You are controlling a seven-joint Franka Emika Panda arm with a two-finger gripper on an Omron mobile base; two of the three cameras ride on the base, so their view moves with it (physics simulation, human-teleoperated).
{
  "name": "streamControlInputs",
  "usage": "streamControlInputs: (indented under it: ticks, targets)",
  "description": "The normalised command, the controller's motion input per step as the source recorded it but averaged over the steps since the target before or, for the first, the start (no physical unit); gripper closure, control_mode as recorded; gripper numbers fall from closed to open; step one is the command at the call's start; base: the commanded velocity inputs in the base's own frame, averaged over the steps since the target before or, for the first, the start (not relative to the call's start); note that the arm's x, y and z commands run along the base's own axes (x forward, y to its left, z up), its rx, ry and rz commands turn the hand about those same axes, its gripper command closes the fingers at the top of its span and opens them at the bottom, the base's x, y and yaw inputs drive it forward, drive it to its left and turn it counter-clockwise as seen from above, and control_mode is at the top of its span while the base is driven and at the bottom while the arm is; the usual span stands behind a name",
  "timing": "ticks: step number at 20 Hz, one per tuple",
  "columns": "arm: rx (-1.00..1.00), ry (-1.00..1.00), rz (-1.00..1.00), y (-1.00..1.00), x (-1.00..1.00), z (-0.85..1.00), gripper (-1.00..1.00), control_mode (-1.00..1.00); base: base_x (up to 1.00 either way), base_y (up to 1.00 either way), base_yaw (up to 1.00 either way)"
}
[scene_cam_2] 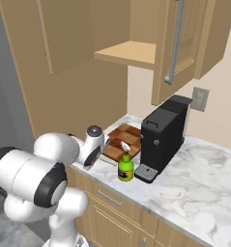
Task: Grab the spray bottle from the cabinet, then place it next to the cutting board for sanitizing. Then grab the dish brush from the countertop next to the sink and place it next to the cutting board.
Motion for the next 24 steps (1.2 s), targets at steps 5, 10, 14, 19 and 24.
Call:
streamControlInputs:
  ticks: [5,10,14,19,24]
  targets:
    - [-0.01,-0.34,0.0,0.2,-0.43,0.63,-1.0,-1.0,0.0,0.0,0.0]
    - [-0.01,-0.44,0.0,0.11,-0.46,0.65,-1.0,-1.0,0.0,0.0,0.0]
    - [0.0,-0.41,0.0,0.0,-0.56,0.49,-1.0,-1.0,0.0,0.0,0.0]
    - [-0.02,-0.3,0.0,0.07,-0.86,0.57,-1.0,-1.0,0.0,0.0,0.0]
    - [-0.05,-0.34,0.0,0.16,-0.84,0.92,-1.0,-1.0,0.0,0.0,0.0]
